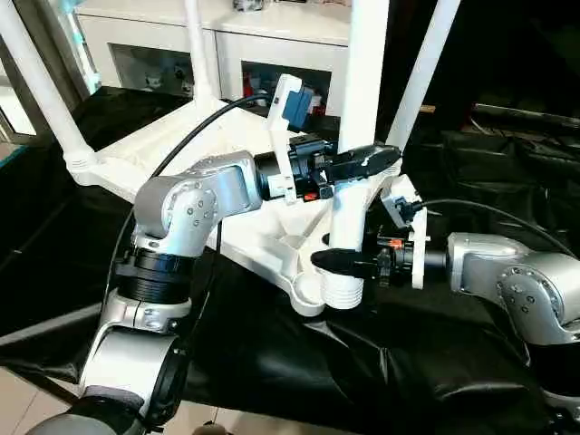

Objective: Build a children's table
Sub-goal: Pick table leg

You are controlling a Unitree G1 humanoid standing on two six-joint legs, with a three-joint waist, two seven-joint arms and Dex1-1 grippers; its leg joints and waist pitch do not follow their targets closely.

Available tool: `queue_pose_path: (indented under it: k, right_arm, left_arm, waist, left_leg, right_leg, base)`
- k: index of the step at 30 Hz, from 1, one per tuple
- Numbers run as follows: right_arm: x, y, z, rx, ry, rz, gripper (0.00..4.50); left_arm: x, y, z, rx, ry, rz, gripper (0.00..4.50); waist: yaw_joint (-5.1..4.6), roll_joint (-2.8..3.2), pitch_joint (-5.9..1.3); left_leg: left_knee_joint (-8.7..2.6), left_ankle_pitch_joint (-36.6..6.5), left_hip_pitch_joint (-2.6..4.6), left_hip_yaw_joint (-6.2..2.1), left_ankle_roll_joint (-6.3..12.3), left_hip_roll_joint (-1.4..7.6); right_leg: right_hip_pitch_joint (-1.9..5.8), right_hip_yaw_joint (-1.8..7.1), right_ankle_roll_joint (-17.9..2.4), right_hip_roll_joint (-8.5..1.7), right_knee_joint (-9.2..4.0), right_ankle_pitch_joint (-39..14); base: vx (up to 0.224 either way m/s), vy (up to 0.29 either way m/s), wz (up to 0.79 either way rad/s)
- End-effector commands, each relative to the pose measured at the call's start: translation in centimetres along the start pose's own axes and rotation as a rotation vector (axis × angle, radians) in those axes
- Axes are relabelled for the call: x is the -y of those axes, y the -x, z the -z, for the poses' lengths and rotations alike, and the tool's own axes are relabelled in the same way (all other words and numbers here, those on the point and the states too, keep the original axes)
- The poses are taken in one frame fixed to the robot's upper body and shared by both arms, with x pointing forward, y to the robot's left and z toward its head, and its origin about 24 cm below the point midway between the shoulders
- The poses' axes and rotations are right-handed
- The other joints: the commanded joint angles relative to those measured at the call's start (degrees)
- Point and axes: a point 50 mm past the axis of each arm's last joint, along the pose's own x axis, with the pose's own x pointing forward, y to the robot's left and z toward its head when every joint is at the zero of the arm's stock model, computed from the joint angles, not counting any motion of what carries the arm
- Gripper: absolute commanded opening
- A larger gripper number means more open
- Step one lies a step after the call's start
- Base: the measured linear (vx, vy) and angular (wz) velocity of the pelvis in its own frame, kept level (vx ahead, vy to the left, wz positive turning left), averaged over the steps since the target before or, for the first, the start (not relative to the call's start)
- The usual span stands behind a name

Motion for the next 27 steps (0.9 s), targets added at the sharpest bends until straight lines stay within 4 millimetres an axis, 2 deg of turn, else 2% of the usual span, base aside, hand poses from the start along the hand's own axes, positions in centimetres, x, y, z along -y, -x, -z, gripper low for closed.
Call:
queue_pose_path:
  k: [1,5,6,7,9,10,13,14,16,18,19,20,22,24,26,27]
  right_arm:
    - [0.3,0.3,0.2,-0.014,-0.01,0.029,2.1]
    - [0.3,0.2,0.2,-0.013,-0.012,0.029,1.96]
    - [0.3,0.2,0.2,-0.01,-0.011,0.031,1.95]
    - [0.4,0.2,0.2,-0.007,-0.009,0.033,1.95]
    - [0.4,0.1,0.1,0.006,-0.003,0.038,1.94]
    - [0.4,0.0,0.0,0.013,-0.001,0.041,1.94]
    - [0.5,-0.3,-0.4,0.072,0.009,0.058,1.93]
    - [0.6,-0.5,-0.9,0.141,0.013,0.079,1.93]
    - [0.9,-0.7,-1.7,0.235,-0.007,0.119,1.93]
    - [1.2,-0.8,-2.6,0.342,-0.031,0.171,1.93]
    - [1.2,-0.8,-2.6,0.343,-0.031,0.172,1.93]
    - [1.6,-0.7,-2.9,0.396,-0.029,0.23,1.93]
    - [2.2,-0.6,-3.1,0.429,-0.035,0.304,1.93]
    - [3.1,-0.3,-3.0,0.44,-0.022,0.416,1.93]
    - [4.2,0.1,-2.1,0.369,0.038,0.552,1.93]
    - [4.5,0.3,-1.7,0.337,0.063,0.599,1.93]
  left_arm:
    - [0.5,-0.2,-0.7,0.009,-0.023,0.026,1.82]
    - [0.3,-0.2,-0.8,0.017,-0.036,0.006,1.82]
    - [0.1,-0.3,-0.9,0.023,-0.035,-0.016,2.17]
    - [0.0,-0.3,-0.9,0.023,-0.031,-0.019,2.17]
    - [-0.2,-0.3,-1.1,0.04,-0.02,-0.025,2.55]
    - [-0.2,-0.4,-1.2,0.05,-0.016,-0.026,2.55]
    - [-0.6,-0.4,-2.1,0.145,-0.018,-0.066,2.86]
    - [-1.0,-0.2,-2.7,0.227,0.002,-0.081,2.95]
    - [-1.1,0.2,-3.4,0.335,0.041,-0.064,3.0]
    - [-1.6,1.2,-4.5,0.53,0.127,-0.065,3.0]
    - [-1.6,1.2,-4.5,0.532,0.128,-0.065,3.0]
    - [-2.2,2.1,-4.7,0.59,0.157,-0.085,3.0]
    - [-2.6,2.7,-4.4,0.565,0.125,-0.113,3.0]
    - [-3.1,3.2,-3.4,0.441,0.028,-0.166,3.0]
    - [-3.3,3.6,-0.9,0.145,-0.181,-0.188,3.0]
    - [-3.4,3.9,0.5,0.004,-0.258,-0.176,3.0]
  waist:
    - [0.27,-0.59,-3.94]
    - [0.31,-0.58,-3.97]
    - [0.32,-0.56,-3.98]
    - [0.29,-0.55,-3.92]
    - [0.32,-0.48,-4.0]
    - [0.31,-0.51,-3.99]
    - [0.22,-0.41,-4.01]
    - [0.29,-0.3,-4.1]
    - [0.14,-0.37,-4.09]
    - [0.22,-0.33,-4.19]
    - [0.2,-0.31,-4.16]
    - [0.13,0.09,-4.1]
    - [0.04,0.11,-4.11]
    - [-0.3,0.28,-4.07]
    - [-0.44,0.32,-4.11]
    - [-0.07,0.32,-4.03]
  left_leg:
    - [-3.46,-7.72,0.01,0.79,-0.35,-0.64]
    - [-3.41,-7.36,0.0,0.81,-0.26,-0.67]
    - [-3.4,-7.34,-0.01,0.8,-0.28,-0.65]
    - [-3.42,-7.52,-0.03,0.82,-0.27,-0.66]
    - [-3.38,-7.53,0.01,0.83,-0.29,-0.73]
    - [-3.38,-7.47,0.0,0.81,-0.37,-0.69]
    - [-3.35,-7.63,-0.16,0.81,-0.35,-0.79]
    - [-3.29,-7.64,-0.07,0.82,-0.36,-0.8]
    - [-3.35,-7.65,-0.2,0.78,-0.56,-0.91]
    - [-3.3,-7.69,-0.01,0.78,-0.57,-0.89]
    - [-3.34,-7.72,0.01,0.76,-0.58,-0.9]
    - [-3.36,-8.15,0.12,0.8,-0.54,-0.9]
    - [-3.44,-8.56,0.25,0.81,-0.64,-0.94]
    - [-3.71,-8.32,0.26,0.72,-1.11,-0.83]
    - [-3.87,-7.85,0.62,0.73,-1.96,-0.73]
    - [-4.15,-7.58,0.5,0.27,-1.82,-0.51]
  right_leg:
    - [3.86,1.57,-8.32,-2.18,-3.89,-13.0]
    - [3.84,1.59,-8.28,-2.17,-3.85,-12.76]
    - [3.86,1.59,-8.31,-2.19,-3.84,-12.69]
    - [3.81,1.58,-8.3,-2.17,-3.88,-12.85]
    - [3.83,1.58,-8.2,-2.18,-3.9,-13.19]
    - [3.84,1.56,-8.28,-2.19,-3.91,-12.89]
    - [3.88,1.54,-8.58,-2.23,-4.04,-12.54]
    - [3.84,1.51,-8.85,-2.28,-4.05,-12.16]
    - [3.87,1.43,-9.29,-2.31,-3.91,-12.02]
    - [3.82,1.46,-10.36,-2.17,-3.73,-10.37]
    - [3.86,1.43,-10.39,-2.12,-3.69,-10.07]
    - [3.74,1.47,-10.21,-2.03,-3.75,-9.96]
    - [3.68,1.45,-9.34,-2.02,-3.94,-10.98]
    - [3.61,1.45,-8.13,-1.89,-3.9,-11.37]
    - [3.54,1.55,-6.37,-1.82,-3.82,-11.78]
    - [3.5,1.43,-5.26,-2.22,-4.28,-13.15]
  base:
    - [0.0,0.0,0.0]
    - [0.0,0.0,0.0]
    - [0.0,0.0,0.0]
    - [0.0,0.0,0.0]
    - [0.0,0.0,0.0]
    - [0.0,0.0,0.0]
    - [0.0,0.0,0.0]
    - [0.0,0.0,0.0]
    - [0.0,0.0,0.0]
    - [0.0,0.0,0.0]
    - [0.0,0.0,0.0]
    - [0.0,0.0,0.0]
    - [0.0,0.0,0.0]
    - [0.0,0.0,0.0]
    - [0.0,0.0,0.0]
    - [0.0,0.0,0.0]
